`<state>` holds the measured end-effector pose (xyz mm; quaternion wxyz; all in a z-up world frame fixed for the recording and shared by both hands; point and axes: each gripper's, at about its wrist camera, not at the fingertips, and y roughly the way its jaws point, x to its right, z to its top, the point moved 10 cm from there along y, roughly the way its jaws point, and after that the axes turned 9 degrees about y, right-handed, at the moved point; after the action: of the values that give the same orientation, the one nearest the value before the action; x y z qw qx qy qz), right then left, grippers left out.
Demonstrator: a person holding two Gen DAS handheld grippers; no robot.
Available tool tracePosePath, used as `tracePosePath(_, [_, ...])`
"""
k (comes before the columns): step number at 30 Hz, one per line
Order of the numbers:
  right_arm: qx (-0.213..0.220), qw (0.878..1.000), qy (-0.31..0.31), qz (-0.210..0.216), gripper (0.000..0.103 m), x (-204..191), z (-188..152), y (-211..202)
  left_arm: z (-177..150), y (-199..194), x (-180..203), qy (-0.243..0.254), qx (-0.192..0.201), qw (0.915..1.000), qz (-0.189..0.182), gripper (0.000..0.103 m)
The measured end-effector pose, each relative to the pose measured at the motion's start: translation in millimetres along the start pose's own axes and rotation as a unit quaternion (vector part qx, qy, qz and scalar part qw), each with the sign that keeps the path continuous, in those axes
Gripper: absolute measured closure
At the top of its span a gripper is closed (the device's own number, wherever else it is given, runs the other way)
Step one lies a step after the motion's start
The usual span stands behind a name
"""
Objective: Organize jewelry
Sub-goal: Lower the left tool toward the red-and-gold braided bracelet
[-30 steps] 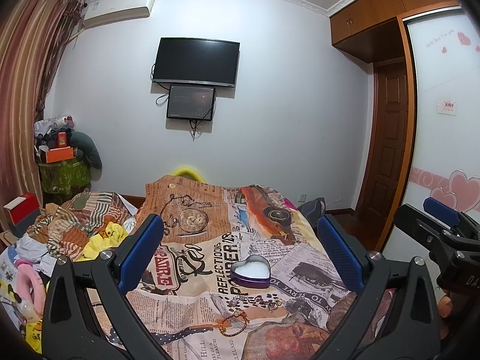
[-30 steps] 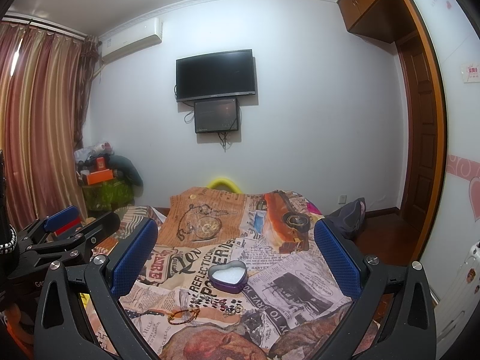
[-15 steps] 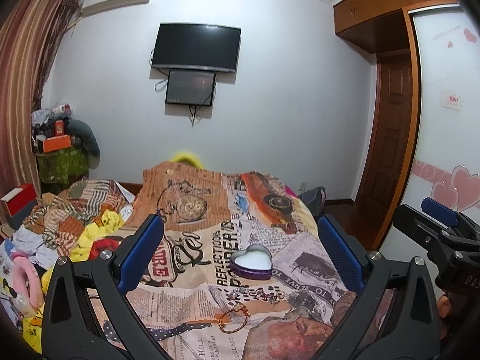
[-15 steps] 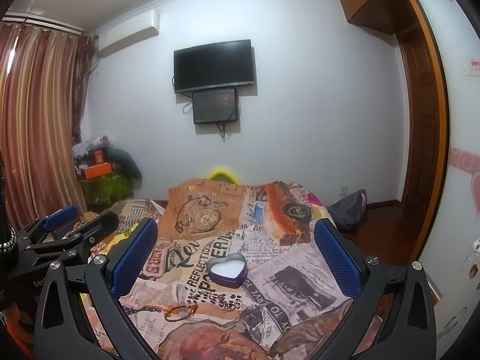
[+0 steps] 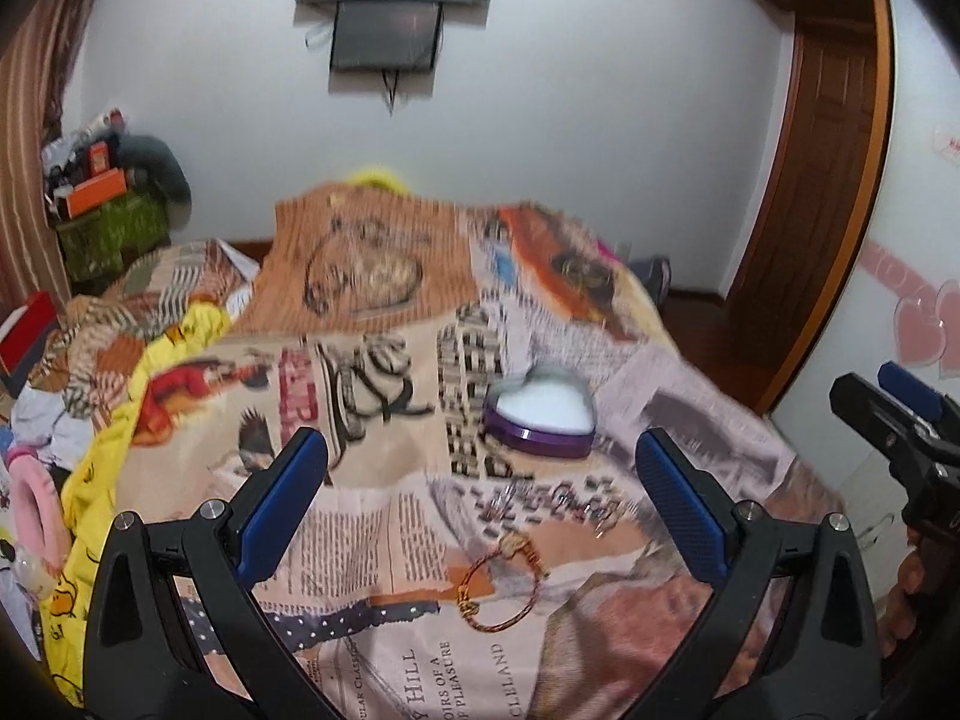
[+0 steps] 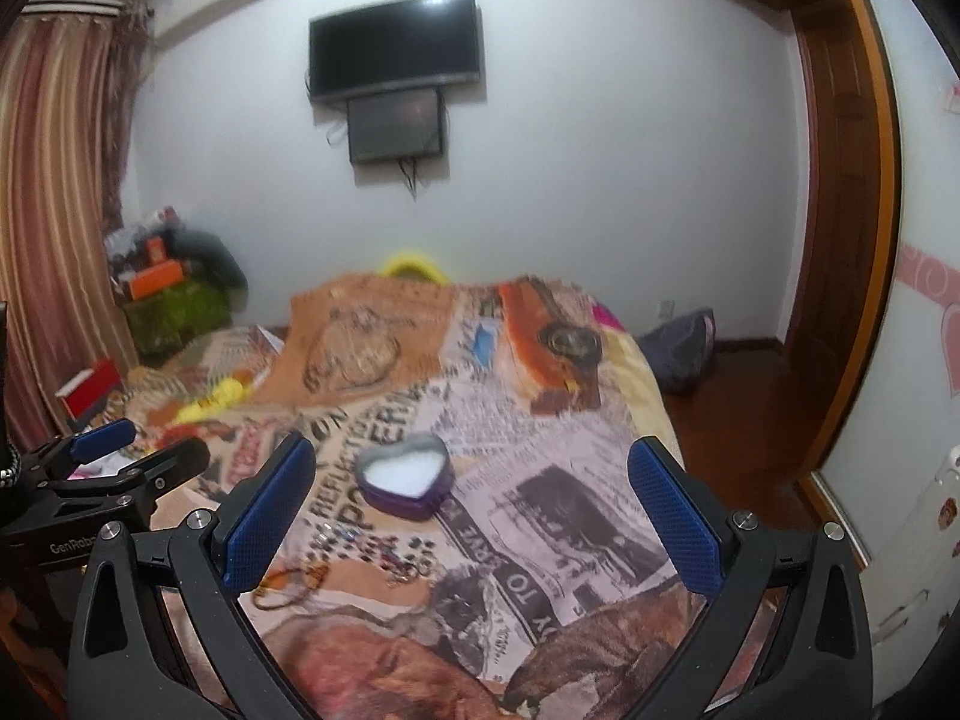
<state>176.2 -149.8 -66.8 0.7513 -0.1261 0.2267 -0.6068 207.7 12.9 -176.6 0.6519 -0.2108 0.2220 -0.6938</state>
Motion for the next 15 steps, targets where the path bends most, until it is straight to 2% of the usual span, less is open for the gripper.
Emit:
tracePosePath(7, [-0.066,0.997,-0.007,-0.026,0.0,19,-29,44,-33,45,8,0.033,-0.065,0.9973,-0.009,0.001])
tracePosePath(15, [-0.124,0.992,-0.015,-0.02,0.0,27,-60,74,-64,78,16,0.034,-0.135,0.9888,-0.054,0.015])
